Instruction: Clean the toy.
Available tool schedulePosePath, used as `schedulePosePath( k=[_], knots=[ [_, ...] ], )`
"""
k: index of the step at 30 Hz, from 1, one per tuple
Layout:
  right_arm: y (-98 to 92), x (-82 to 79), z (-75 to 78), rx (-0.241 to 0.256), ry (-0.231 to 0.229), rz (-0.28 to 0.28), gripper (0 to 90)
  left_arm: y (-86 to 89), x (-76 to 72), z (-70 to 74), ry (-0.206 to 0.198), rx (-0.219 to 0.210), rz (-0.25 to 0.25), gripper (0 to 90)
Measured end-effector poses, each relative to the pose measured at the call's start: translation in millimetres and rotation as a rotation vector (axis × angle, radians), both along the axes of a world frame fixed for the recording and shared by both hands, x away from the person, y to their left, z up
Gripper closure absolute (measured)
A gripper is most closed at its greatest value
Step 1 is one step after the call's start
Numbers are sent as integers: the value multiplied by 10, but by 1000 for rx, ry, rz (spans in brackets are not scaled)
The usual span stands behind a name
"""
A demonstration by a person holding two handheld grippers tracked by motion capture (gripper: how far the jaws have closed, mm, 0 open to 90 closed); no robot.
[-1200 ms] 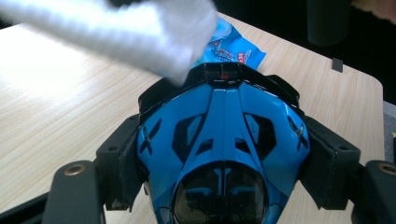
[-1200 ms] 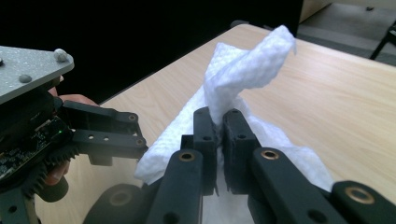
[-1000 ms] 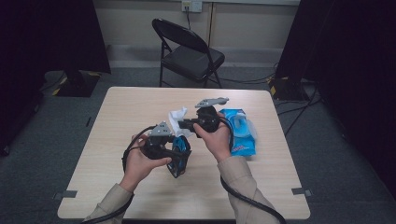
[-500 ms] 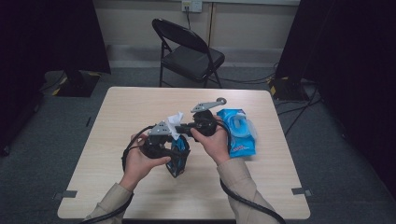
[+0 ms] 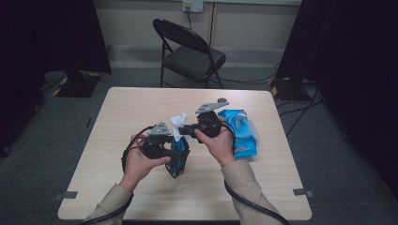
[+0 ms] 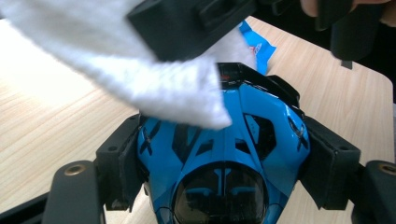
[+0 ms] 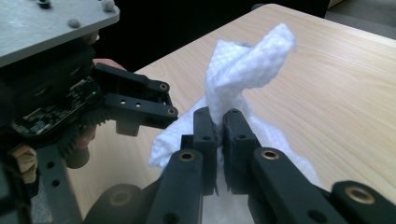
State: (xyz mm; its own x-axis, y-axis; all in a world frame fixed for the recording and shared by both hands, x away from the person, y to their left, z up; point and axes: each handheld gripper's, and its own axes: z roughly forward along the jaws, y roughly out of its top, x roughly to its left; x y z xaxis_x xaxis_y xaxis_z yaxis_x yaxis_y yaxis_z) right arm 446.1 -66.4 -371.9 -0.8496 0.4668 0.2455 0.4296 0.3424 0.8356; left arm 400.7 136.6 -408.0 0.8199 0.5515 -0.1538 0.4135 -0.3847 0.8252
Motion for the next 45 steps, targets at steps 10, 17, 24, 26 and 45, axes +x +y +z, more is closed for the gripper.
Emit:
schedulePosePath(
  k=[10,17,24,26,45],
  knots=[
    [-123,-71,8,24,1,9,858,75,32,9,-8,-1,33,257],
    [-212,-149,-62,44,6,17,858,107,41,26,-21,0,51,257],
    [-266,-220,-137,54,9,24,857,132,45,43,-20,-7,58,257],
    [-289,-218,-145,65,9,14,857,127,40,39,-20,-10,54,257],
    [-196,-197,-330,48,39,16,857,83,21,39,-21,-18,32,257]
  ],
)
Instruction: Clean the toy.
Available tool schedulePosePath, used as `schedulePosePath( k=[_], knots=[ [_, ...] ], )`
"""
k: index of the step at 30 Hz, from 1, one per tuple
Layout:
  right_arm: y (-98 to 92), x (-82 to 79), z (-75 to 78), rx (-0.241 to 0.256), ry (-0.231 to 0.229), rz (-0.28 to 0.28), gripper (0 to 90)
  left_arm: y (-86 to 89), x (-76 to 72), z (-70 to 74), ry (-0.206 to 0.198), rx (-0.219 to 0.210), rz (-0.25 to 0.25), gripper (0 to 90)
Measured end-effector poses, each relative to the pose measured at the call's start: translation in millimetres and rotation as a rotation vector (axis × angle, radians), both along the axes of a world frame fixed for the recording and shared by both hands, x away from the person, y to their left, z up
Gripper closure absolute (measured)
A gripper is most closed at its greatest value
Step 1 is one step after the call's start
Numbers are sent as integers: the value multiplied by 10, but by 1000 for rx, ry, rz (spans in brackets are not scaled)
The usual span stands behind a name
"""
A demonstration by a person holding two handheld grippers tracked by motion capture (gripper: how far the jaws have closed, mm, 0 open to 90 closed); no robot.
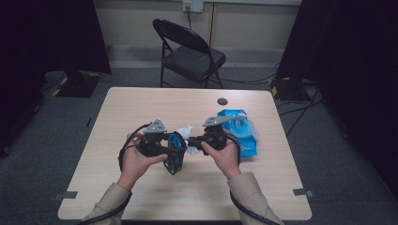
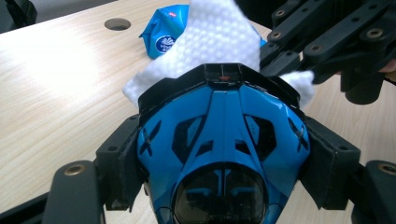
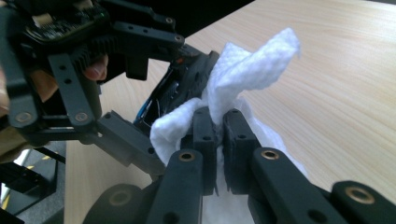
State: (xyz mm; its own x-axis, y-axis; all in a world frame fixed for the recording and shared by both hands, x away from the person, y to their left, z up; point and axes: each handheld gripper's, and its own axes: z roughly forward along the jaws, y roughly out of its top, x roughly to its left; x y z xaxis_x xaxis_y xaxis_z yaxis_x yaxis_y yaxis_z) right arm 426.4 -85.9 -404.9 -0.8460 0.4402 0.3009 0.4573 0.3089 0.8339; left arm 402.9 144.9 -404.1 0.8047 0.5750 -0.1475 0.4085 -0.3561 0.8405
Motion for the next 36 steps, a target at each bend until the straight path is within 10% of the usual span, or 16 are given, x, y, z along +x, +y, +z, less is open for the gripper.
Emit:
schedulePosePath(
  k=[36],
  knots=[
    [155,-108,-552,-49,81,21,857,34,-9,60,-19,-6,12,257]
  ],
)
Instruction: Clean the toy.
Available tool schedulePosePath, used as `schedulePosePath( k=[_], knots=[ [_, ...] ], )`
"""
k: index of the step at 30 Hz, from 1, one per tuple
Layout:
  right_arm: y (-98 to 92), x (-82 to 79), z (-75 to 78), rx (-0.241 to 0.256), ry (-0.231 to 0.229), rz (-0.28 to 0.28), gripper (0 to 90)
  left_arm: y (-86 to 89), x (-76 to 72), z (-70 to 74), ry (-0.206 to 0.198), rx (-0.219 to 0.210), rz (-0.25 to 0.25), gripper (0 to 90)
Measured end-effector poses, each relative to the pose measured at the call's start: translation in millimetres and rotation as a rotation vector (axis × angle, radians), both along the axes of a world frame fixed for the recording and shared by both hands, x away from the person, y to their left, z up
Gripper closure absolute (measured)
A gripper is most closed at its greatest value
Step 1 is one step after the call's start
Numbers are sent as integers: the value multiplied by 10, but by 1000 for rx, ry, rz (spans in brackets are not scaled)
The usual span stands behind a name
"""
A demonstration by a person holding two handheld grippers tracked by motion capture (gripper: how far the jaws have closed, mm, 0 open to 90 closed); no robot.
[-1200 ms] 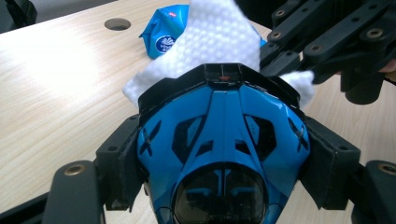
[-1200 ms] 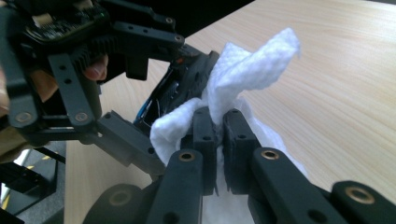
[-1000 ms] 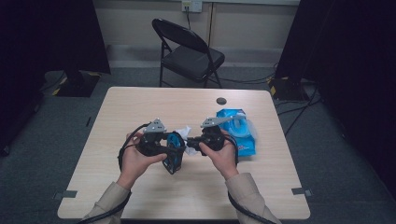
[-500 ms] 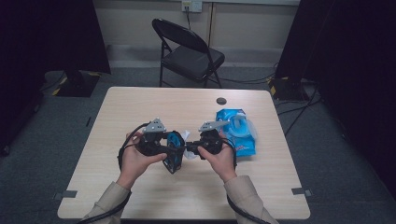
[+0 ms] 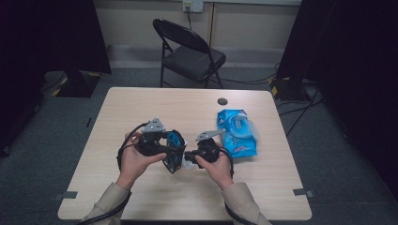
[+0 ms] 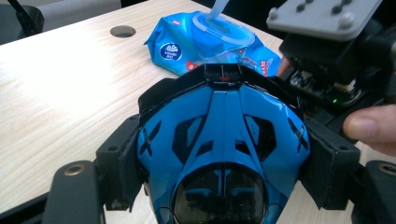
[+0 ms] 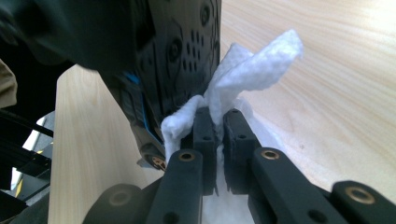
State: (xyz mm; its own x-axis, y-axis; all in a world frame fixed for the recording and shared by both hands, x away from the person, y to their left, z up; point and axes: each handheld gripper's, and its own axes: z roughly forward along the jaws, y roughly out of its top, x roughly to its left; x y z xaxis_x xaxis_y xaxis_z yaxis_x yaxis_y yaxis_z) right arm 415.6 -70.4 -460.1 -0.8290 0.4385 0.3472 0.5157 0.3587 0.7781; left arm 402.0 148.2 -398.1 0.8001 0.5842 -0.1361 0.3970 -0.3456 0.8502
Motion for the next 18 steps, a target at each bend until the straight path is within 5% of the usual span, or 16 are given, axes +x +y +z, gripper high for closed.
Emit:
schedulePosePath(
  k=[11,18],
  knots=[
    [1,12,-80,-33,9,-2,856,-5,-10,-2,-7,11,-4,257],
    [-200,108,161,-5,-33,-66,856,-7,-7,-27,1,9,-4,258]
  ],
)
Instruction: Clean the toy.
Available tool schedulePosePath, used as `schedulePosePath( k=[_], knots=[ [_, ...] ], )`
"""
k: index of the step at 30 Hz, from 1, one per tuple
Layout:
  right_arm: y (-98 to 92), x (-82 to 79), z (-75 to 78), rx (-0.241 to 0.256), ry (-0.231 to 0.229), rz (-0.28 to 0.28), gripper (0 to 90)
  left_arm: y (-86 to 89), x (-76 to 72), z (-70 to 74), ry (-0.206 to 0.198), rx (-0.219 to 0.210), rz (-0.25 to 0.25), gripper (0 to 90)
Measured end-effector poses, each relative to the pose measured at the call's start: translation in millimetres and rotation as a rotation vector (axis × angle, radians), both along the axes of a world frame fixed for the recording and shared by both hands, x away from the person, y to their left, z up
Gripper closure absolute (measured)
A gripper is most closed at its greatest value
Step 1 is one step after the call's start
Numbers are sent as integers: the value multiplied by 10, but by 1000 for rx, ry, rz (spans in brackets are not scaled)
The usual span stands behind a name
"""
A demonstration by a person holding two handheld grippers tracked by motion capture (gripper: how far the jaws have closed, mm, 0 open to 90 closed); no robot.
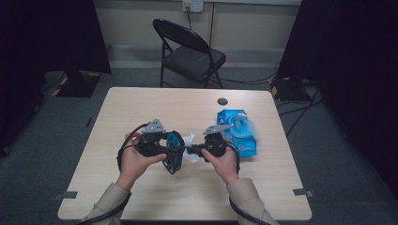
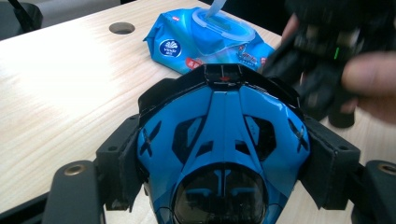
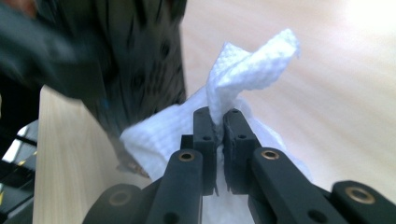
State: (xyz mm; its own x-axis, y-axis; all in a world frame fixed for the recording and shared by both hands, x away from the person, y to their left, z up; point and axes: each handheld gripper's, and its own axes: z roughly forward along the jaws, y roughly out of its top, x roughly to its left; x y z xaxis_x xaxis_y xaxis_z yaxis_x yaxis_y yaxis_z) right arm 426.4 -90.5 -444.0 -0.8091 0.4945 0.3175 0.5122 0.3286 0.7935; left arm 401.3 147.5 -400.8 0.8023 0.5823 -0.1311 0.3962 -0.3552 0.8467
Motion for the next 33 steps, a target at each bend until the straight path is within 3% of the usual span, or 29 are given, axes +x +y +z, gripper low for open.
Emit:
schedulePosePath(
  k=[6,12,19,33],
  knots=[
    [-162,109,291,49,-48,-52,856,-21,-5,1,-1,4,-8,258],
    [-173,148,508,88,-81,-58,856,-30,-5,-27,6,18,-13,258],
    [-60,156,499,106,-69,-36,856,-76,-15,-52,12,28,-30,258],
    [128,117,378,67,-45,21,856,-80,-12,-69,22,30,-36,258]
  ],
)
